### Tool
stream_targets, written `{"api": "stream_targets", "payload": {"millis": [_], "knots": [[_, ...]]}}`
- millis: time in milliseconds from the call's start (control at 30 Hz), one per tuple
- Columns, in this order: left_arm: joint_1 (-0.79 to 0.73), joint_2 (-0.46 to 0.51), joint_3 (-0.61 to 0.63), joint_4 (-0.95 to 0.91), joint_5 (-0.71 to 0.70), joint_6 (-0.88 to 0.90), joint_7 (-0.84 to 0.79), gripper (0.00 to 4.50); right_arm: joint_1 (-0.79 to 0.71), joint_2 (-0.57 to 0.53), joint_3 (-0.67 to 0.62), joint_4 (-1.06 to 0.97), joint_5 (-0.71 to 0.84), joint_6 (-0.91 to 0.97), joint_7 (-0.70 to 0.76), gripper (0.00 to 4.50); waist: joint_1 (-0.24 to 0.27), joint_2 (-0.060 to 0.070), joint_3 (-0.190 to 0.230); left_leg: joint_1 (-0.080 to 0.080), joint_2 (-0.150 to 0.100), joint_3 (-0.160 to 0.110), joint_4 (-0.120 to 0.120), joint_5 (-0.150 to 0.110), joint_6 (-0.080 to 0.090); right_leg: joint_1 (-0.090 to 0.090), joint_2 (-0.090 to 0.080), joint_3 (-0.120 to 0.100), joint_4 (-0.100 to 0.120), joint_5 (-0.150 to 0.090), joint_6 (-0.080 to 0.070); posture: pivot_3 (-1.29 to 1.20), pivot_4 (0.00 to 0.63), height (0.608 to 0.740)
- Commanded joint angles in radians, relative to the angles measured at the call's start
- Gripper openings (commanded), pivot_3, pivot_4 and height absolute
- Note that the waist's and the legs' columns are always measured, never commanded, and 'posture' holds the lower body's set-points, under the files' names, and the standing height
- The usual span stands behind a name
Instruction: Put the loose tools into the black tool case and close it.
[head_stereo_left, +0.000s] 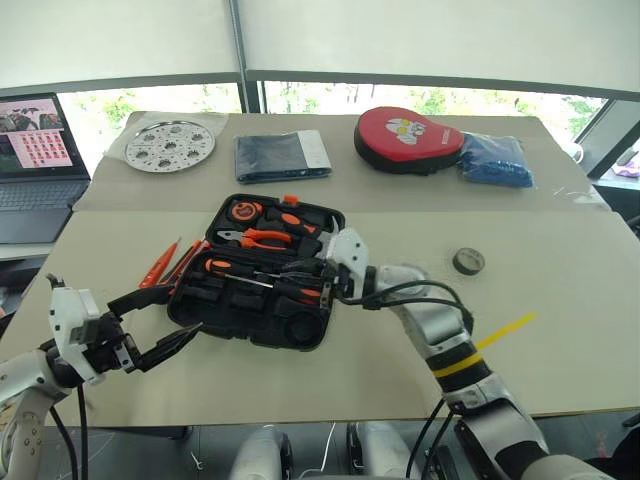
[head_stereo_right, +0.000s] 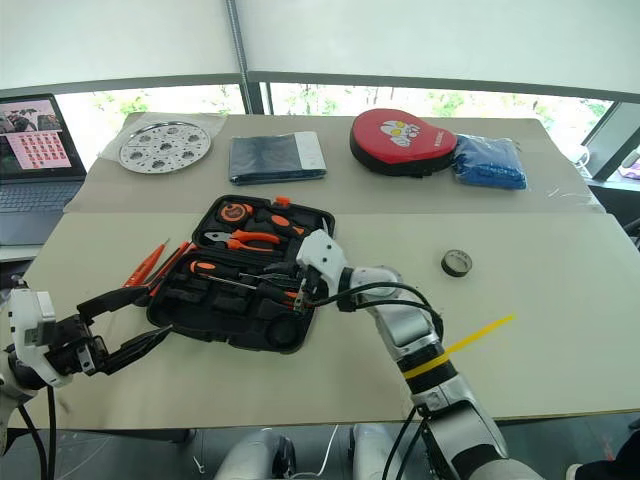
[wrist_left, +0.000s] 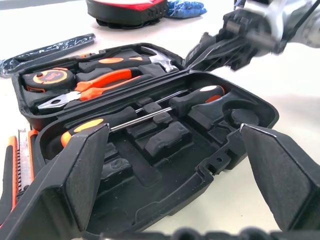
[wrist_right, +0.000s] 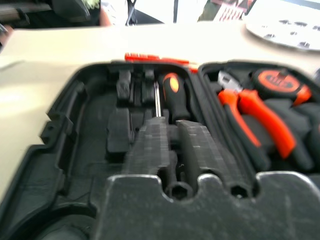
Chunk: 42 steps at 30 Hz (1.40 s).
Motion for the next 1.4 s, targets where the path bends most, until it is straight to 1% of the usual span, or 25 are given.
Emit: {"api": "stream_targets", "payload": {"millis": [33, 200, 333, 500, 667, 767, 833, 867, 967, 1000, 1100, 1200, 1300, 1367, 1400], "knots": [[-0.002, 0.015, 0.021, 0.005, 0.01, -0.003, 0.005, 4.5, -0.031, 0.01, 0.046, 0.045, -0.053, -0.05, 0.011, 0.12, -0.001, 0.0, 0.0, 0.0, 0.0, 0.0, 0.0, 0.0, 0.0, 0.0, 0.0, 0.0, 0.0, 0.0, 0.0, 0.0, 0.15, 0.74], [0.001, 0.013, 0.016, 0.005, 0.014, -0.002, 0.01, 4.5, -0.035, 0.009, 0.08, 0.077, -0.104, -0.04, 0.014, 0.12, -0.001, 0.0, 0.0, 0.0, 0.0, 0.0, 0.0, 0.0, 0.0, 0.001, 0.0, 0.0, 0.0, 0.0, 0.0, 0.0, 0.15, 0.74], [0.005, 0.015, 0.013, 0.003, 0.018, 0.012, 0.019, 4.5, -0.034, 0.004, 0.115, 0.064, -0.136, 0.033, 0.029, 0.12, -0.004, 0.0, -0.001, 0.002, 0.0, 0.0, 0.0, 0.001, -0.001, 0.001, 0.0, 0.0, 0.001, 0.0, 0.0, 0.0, 0.15, 0.74], [0.01, 0.016, 0.012, -0.002, 0.025, 0.028, 0.033, 4.5, -0.057, 0.031, 0.075, 0.059, -0.106, 0.187, -0.005, 0.12, -0.008, -0.001, -0.002, 0.002, 0.001, 0.0, 0.0, 0.001, -0.001, 0.001, 0.0, 0.0, 0.001, 0.0, 0.0, 0.0, 0.15, 0.74], [0.017, 0.014, 0.011, -0.013, 0.031, 0.04, 0.035, 4.5, -0.088, 0.039, 0.024, 0.028, -0.041, 0.329, 0.021, 0.12, -0.013, -0.001, -0.002, 0.004, 0.002, -0.001, 0.0, 0.002, -0.003, 0.002, 0.0, 0.0, 0.002, 0.001, -0.002, 0.0, 0.15, 0.74], [0.017, 0.015, 0.007, -0.008, 0.037, 0.044, 0.038, 4.5, -0.122, 0.007, 0.03, 0.019, -0.029, 0.45, 0.051, 0.12, -0.01, -0.001, -0.002, 0.003, 0.002, -0.001, 0.0, 0.002, -0.003, 0.002, -0.001, 0.0, 0.002, 0.001, -0.002, 0.0, 0.15, 0.74], [0.017, 0.011, 0.007, -0.006, 0.038, 0.042, 0.041, 4.5, -0.12, 0.009, 0.014, -0.007, 0.006, 0.415, 0.081, 0.12, -0.008, -0.001, -0.002, 0.003, 0.002, -0.001, 0.0, 0.001, -0.003, 0.002, -0.001, 0.0, 0.002, 0.001, -0.002, 0.0, 0.15, 0.74], [0.015, 0.005, 0.014, -0.004, 0.035, 0.037, 0.047, 4.5, -0.11, 0.024, -0.017, -0.037, 0.052, 0.372, 0.104, 0.12, -0.008, -0.001, -0.002, 0.003, 0.002, -0.001, 0.0, 0.001, -0.003, 0.002, -0.001, -0.001, 0.001, 0.001, -0.002, 0.0, 0.15, 0.74], [0.02, -0.016, 0.056, 0.011, 0.014, 0.026, 0.066, 4.5, -0.075, 0.041, -0.123, -0.115, 0.133, 0.177, 0.113, 0.12, -0.007, 0.0, -0.002, 0.001, 0.002, -0.001, -0.001, 0.001, -0.002, 0.001, -0.001, -0.001, 0.0, 0.001, -0.002, 0.0, 0.15, 0.74], [0.031, -0.024, 0.081, 0.026, 0.009, 0.02, 0.071, 4.5, -0.055, 0.032, -0.164, -0.144, 0.158, 0.129, 0.117, 0.35, -0.007, 0.0, -0.002, -0.001, 0.002, -0.001, -0.001, 0.001, -0.002, -0.001, -0.001, -0.002, -0.001, 0.001, -0.002, 0.0, 0.15, 0.74], [0.077, -0.048, 0.17, 0.08, 0.016, 0.006, 0.107, 4.5, 0.035, -0.041, -0.248, -0.254, 0.24, 0.104, 0.164, 1.16, -0.009, 0.0, -0.002, -0.002, 0.002, -0.001, -0.002, 0.001, -0.002, -0.002, 0.0, -0.002, -0.001, 0.001, -0.002, 0.0, 0.15, 0.74], [0.113, -0.063, 0.227, 0.121, 0.039, -0.003, 0.144, 4.5, 0.11, -0.098, -0.284, -0.32, 0.26, 0.059, 0.173, 2.2, -0.008, -0.001, -0.002, -0.001, 0.003, -0.001, -0.002, -0.001, 0.0, 0.0, -0.001, -0.005, -0.004, 0.001, -0.001, 0.0, 0.15, 0.74], [0.167, -0.083, 0.321, 0.187, 0.052, 0.009, 0.221, 4.5, 0.228, -0.177, -0.372, -0.368, 0.3, -0.039, 0.219, 3.17, -0.004, -0.001, -0.002, -0.001, 0.003, 0.0, -0.002, -0.002, 0.0, 0.0, -0.001, -0.006, -0.005, 0.001, -0.001, 0.0, 0.15, 0.74], [0.189, -0.085, 0.345, 0.209, 0.062, 0.03, 0.26, 4.5, 0.27, -0.198, -0.402, -0.379, 0.329, -0.078, 0.235, 3.89, -0.005, -0.001, -0.002, -0.001, 0.003, 0.0, -0.002, -0.002, 0.001, 0.0, -0.001, -0.005, -0.005, 0.001, -0.001, 0.0, 0.15, 0.74], [0.199, -0.084, 0.354, 0.221, 0.066, 0.04, 0.277, 4.5, 0.289, -0.204, -0.411, -0.387, 0.342, -0.094, 0.241, 4.21, -0.004, -0.001, -0.002, -0.001, 0.003, 0.001, -0.002, -0.004, 0.005, 0.0, -0.001, -0.005, -0.005, 0.001, -0.001, 0.0, 0.15, 0.74]]}}
